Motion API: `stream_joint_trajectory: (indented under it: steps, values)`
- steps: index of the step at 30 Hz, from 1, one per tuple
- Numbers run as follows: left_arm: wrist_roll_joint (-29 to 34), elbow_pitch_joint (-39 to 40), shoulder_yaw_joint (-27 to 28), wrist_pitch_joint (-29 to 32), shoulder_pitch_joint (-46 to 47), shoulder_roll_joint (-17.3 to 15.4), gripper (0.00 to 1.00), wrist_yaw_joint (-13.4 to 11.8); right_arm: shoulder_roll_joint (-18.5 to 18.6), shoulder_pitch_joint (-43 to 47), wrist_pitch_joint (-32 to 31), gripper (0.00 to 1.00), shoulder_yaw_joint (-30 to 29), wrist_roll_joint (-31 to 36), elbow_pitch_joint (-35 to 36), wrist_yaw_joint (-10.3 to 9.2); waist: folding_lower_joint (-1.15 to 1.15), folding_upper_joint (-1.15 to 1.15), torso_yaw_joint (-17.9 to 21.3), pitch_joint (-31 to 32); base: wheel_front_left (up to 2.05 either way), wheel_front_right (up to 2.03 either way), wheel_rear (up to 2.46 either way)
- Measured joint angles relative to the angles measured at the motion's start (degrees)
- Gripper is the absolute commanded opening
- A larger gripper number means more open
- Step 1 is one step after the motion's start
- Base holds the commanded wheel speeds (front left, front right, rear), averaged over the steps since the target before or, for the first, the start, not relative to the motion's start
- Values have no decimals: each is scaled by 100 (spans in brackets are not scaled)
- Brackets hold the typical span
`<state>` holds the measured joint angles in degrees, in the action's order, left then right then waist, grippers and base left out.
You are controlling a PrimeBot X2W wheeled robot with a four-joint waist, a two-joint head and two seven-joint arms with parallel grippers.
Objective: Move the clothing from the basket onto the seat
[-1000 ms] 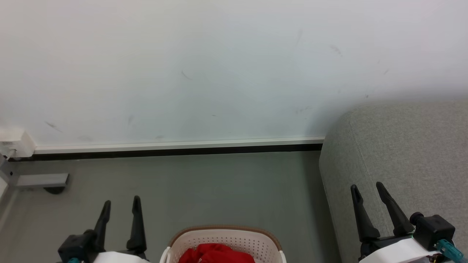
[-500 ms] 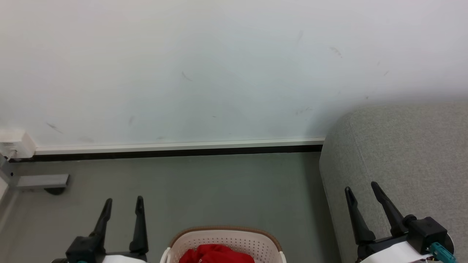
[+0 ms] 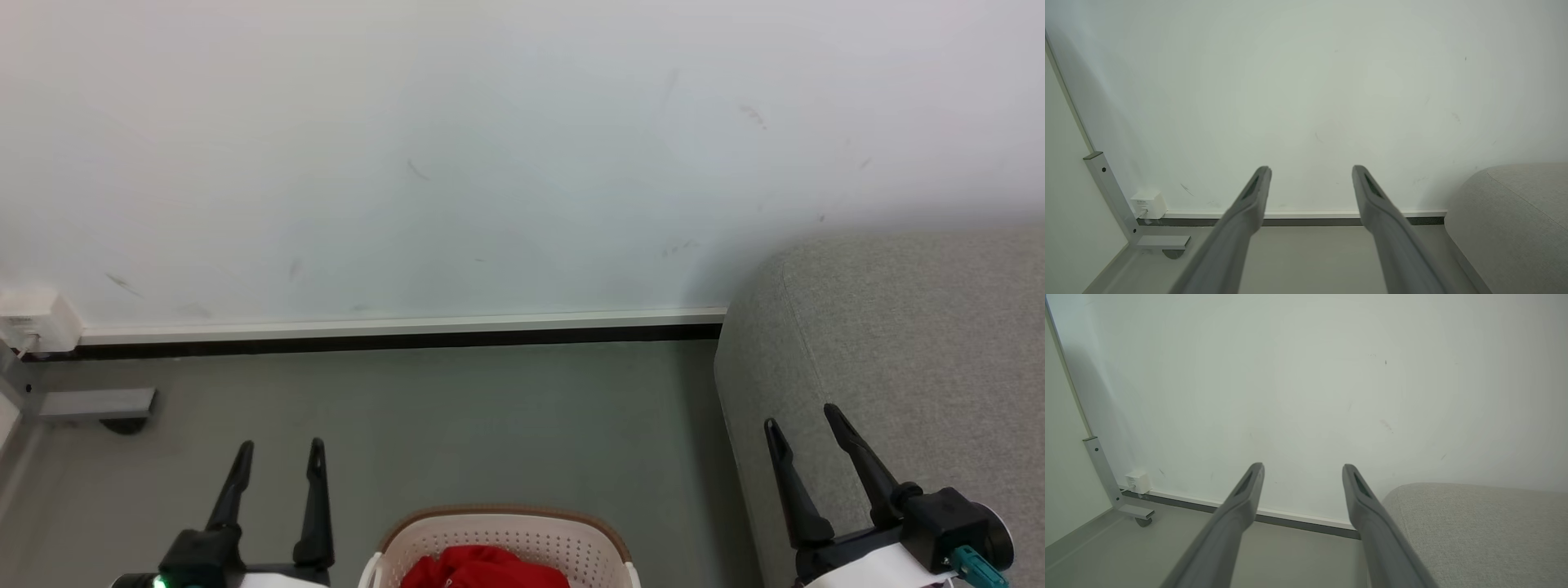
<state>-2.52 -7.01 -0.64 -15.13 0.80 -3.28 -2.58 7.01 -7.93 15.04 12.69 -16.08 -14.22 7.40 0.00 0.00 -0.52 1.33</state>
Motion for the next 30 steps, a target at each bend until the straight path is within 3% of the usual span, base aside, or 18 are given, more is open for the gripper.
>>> stream_joint_trajectory:
  steps: [30]
  values:
    - [-105, -24, 111, -1, 23, 44, 100, 77, -99, -8, 0, 100, -204, -55, 55, 0, 0, 0, 145, -119, 0, 0, 0]
